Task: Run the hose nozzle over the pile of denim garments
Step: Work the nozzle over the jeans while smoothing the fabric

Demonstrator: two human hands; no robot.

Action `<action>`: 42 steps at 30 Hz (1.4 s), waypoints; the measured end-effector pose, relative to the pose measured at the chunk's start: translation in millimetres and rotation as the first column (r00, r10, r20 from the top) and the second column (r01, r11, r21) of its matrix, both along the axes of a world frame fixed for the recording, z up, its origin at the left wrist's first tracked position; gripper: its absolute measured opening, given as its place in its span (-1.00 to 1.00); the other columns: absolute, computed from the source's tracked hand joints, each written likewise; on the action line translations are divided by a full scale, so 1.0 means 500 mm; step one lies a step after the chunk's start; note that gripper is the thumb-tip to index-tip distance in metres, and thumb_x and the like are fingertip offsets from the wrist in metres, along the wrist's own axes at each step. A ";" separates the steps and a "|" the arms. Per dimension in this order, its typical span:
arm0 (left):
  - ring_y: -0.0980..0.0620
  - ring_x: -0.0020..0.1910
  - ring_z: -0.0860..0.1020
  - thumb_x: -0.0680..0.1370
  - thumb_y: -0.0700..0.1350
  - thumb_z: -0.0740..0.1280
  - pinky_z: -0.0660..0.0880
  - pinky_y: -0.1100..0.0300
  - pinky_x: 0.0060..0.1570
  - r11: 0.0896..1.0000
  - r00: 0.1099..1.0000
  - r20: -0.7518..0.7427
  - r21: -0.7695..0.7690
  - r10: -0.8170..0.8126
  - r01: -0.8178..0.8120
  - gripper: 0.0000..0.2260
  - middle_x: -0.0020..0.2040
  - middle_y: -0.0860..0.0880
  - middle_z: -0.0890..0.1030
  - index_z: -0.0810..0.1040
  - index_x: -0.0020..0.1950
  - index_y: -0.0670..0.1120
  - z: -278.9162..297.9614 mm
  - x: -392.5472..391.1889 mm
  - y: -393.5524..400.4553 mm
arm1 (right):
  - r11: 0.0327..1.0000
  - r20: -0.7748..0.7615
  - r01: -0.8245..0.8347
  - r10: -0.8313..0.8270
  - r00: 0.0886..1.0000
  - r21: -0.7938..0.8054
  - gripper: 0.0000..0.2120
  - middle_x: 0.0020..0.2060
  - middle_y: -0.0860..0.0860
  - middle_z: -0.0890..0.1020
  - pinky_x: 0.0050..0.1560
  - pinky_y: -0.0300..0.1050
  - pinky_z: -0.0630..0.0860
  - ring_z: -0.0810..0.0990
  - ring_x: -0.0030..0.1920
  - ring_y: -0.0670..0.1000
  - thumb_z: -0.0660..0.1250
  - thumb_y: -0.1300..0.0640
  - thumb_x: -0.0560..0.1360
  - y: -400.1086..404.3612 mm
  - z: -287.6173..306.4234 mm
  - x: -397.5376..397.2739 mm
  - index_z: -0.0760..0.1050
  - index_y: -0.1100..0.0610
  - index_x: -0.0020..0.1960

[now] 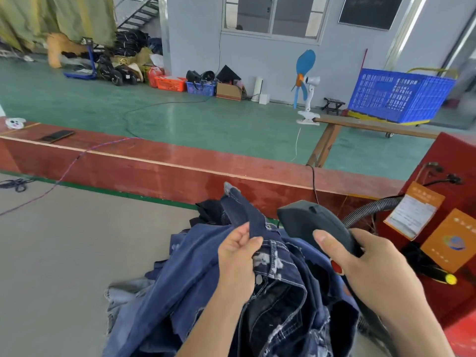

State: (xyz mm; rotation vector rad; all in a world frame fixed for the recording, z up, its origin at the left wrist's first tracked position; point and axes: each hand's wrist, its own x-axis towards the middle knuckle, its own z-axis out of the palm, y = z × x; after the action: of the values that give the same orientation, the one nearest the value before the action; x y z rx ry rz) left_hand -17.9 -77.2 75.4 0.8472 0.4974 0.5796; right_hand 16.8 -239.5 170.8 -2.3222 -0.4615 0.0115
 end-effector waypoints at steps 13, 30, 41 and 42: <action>0.03 -0.15 0.69 0.54 -0.55 0.03 0.61 0.23 -0.21 0.984 0.981 0.188 -0.164 -0.044 0.075 -0.59 -0.08 -0.09 0.71 0.54 0.11 -0.19 0.000 0.007 -0.014 | 0.972 -0.063 -0.110 0.099 0.993 -0.205 -0.43 -0.40 -0.01 0.56 -0.22 -0.07 0.52 0.60 -0.34 0.03 0.15 -0.43 0.41 0.022 -0.023 -0.007 0.46 0.11 -0.18; 0.05 -0.10 0.68 0.54 -0.55 0.03 0.60 0.26 -0.20 0.980 0.980 0.197 -0.200 0.029 0.011 -0.57 0.02 -0.09 0.68 0.52 0.18 -0.19 0.004 0.005 -0.026 | 0.967 -0.060 -0.106 0.095 0.994 -0.233 -0.51 -0.31 -0.04 0.57 -0.13 -0.06 0.56 0.61 -0.26 0.01 0.09 -0.38 0.48 0.025 -0.028 -0.007 0.40 0.05 -0.15; -0.11 0.05 0.64 0.54 -0.55 0.03 0.63 0.12 -0.15 0.981 0.984 0.178 -0.196 0.028 0.007 -0.54 0.12 -0.14 0.66 0.48 0.28 -0.19 0.003 0.003 -0.016 | 0.999 0.030 0.013 -0.012 0.999 -0.031 -0.56 -0.27 -0.02 0.61 -0.16 -0.02 0.54 0.63 -0.29 0.10 0.05 -0.34 0.50 0.022 -0.021 0.001 0.34 0.04 -0.03; -0.08 0.02 0.65 0.54 -0.55 0.02 0.63 0.14 -0.17 0.981 0.983 0.178 -0.195 0.037 -0.001 -0.54 0.08 -0.10 0.67 0.48 0.27 -0.18 0.002 0.003 -0.014 | 0.998 0.013 -0.015 0.015 1.000 -0.059 -0.56 -0.27 -0.03 0.60 -0.18 -0.03 0.53 0.63 -0.30 0.07 0.05 -0.34 0.50 0.017 -0.018 0.000 0.34 0.03 -0.05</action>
State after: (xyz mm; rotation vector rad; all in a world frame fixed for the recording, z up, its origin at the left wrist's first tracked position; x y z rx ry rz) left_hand -16.6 -84.2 76.6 0.5976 0.3891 0.6087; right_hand 17.1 -230.9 161.8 -2.3781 -0.4913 0.0175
